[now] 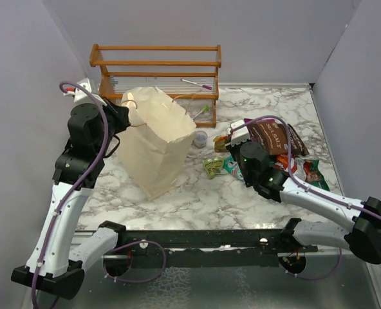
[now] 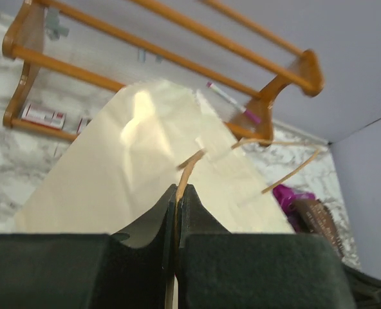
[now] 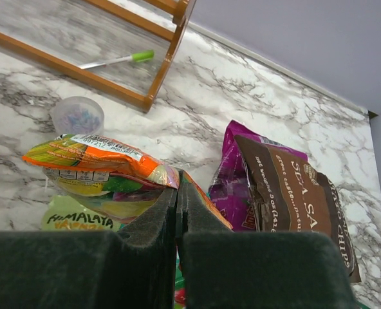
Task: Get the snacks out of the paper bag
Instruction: Adjust the paper bag at the center of the board.
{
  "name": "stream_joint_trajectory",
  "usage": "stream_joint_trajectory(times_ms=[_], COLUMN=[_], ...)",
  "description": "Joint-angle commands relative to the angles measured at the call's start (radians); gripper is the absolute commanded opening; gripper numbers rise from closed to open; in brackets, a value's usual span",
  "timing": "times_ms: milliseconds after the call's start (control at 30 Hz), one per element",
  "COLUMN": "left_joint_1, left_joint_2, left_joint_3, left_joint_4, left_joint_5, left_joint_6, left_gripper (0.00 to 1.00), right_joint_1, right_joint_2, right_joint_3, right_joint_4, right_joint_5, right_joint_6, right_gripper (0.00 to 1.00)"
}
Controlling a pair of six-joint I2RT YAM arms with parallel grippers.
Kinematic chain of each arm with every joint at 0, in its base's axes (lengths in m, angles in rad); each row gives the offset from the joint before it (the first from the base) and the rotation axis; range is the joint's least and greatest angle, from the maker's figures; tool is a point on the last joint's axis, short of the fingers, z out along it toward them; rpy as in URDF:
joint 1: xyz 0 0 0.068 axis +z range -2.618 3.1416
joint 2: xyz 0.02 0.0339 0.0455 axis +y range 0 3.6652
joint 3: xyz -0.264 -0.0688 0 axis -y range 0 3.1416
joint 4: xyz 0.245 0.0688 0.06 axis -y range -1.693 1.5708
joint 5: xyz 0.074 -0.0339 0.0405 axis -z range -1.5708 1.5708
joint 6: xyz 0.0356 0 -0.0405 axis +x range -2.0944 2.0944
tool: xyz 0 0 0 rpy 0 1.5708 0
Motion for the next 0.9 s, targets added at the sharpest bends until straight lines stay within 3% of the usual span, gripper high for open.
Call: stream_joint_trajectory(times_ms=[0,233,467,667,767,867], left_joint_1=[0.002,0.001,0.002,0.001,0.003,0.002], left_joint_2=[-0.052,-0.127,-0.201,-0.254,-0.282,-0.306], left_joint_3=[-0.066,-0.086,-0.128,-0.142,-0.133,-0.119], left_joint_4=[-0.054,-0.158,-0.207,-0.247,-0.256,-0.254], left_joint_5=[-0.054,-0.171,-0.230,-0.258,-0.259,-0.252], left_joint_6=[0.033,0.119,0.122,0.120,0.123,0.131], left_gripper=[0.00,0.00,0.01,0.26,0.37,0.51], right_joint_1=[-0.046,-0.085,-0.118,-0.129,-0.127,-0.120], right_joint_2=[0.035,0.123,0.276,0.430,0.488,0.466], right_joint_3=[0.051,0.087,0.151,0.163,0.179,0.150], right_joint_4=[0.062,0.082,0.145,0.185,0.079,-0.020], right_joint_5=[-0.058,-0.089,-0.056,-0.067,-0.080,-0.233], right_joint_6=[0.011,-0.018,-0.149,-0.263,-0.183,-0.039], right_gripper=[0.01,0.01,0.01,0.01,0.01,0.01])
